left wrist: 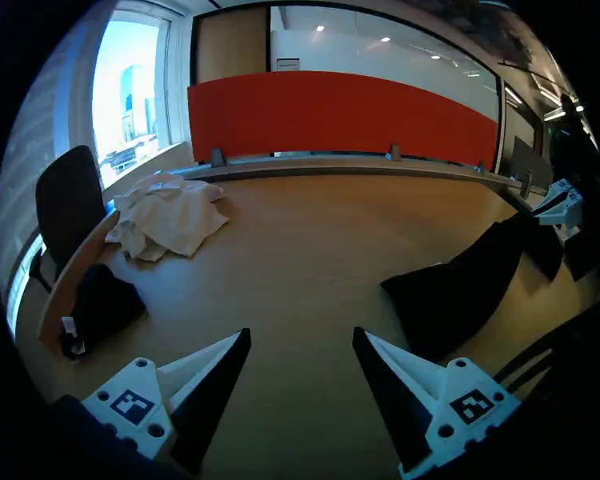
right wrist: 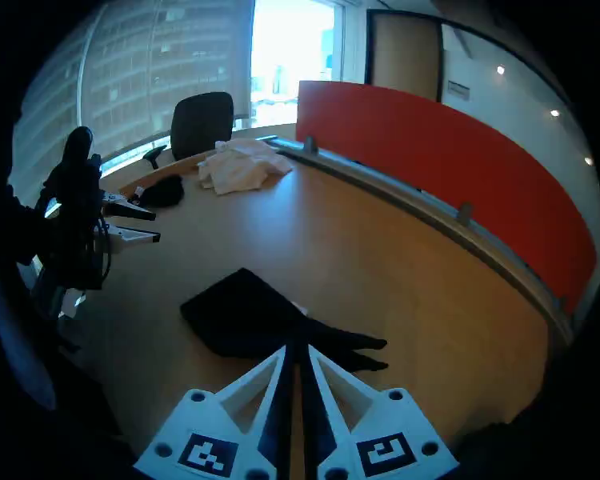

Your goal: Fold towel

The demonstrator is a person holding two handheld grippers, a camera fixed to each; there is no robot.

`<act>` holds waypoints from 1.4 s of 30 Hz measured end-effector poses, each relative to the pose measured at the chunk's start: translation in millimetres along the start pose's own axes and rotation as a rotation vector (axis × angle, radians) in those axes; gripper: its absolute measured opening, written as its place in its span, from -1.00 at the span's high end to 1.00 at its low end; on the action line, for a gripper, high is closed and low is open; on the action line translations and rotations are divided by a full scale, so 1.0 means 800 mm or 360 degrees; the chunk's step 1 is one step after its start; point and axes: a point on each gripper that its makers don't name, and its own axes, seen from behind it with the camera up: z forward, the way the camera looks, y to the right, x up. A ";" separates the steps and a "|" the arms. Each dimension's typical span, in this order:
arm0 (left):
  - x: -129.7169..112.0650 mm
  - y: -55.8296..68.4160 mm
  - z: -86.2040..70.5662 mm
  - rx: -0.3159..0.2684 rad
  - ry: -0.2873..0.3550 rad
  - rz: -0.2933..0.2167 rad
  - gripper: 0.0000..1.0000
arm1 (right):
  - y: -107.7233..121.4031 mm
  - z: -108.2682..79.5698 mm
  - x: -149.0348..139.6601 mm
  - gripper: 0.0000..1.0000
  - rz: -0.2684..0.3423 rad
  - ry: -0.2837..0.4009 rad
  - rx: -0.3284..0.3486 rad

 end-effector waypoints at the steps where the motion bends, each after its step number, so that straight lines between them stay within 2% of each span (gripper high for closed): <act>1: 0.000 0.000 0.000 -0.0001 0.0000 0.0002 -0.89 | -0.001 0.000 0.001 0.91 -0.0003 -0.0001 0.0004; 6: 0.000 0.001 0.001 -0.0006 -0.0001 0.0008 -0.89 | -0.007 0.005 0.010 0.91 -0.0028 -0.0005 0.0035; 15: 0.002 0.002 0.000 -0.0012 0.0008 0.0007 -0.89 | -0.033 0.027 0.039 0.91 -0.0123 -0.0004 0.0140; 21: 0.003 0.003 -0.001 -0.0015 0.0015 -0.0001 -0.89 | -0.060 0.053 0.054 0.91 -0.0178 -0.0014 0.0231; 26: 0.001 0.002 -0.002 -0.0015 0.0013 0.0001 -0.89 | -0.093 0.084 0.052 0.91 -0.0206 -0.0049 0.0326; 30: -0.003 -0.001 -0.005 -0.0014 0.0008 0.0006 -0.89 | -0.121 0.114 0.044 0.91 -0.0188 -0.0080 0.0399; 36: -0.008 -0.005 -0.008 -0.0012 -0.0001 0.0017 -0.89 | -0.160 0.156 0.027 0.90 -0.0104 -0.0121 0.0500; 42: -0.010 -0.009 -0.009 -0.0011 -0.0003 0.0013 -0.89 | -0.172 0.171 0.012 0.90 -0.0083 -0.0164 0.0520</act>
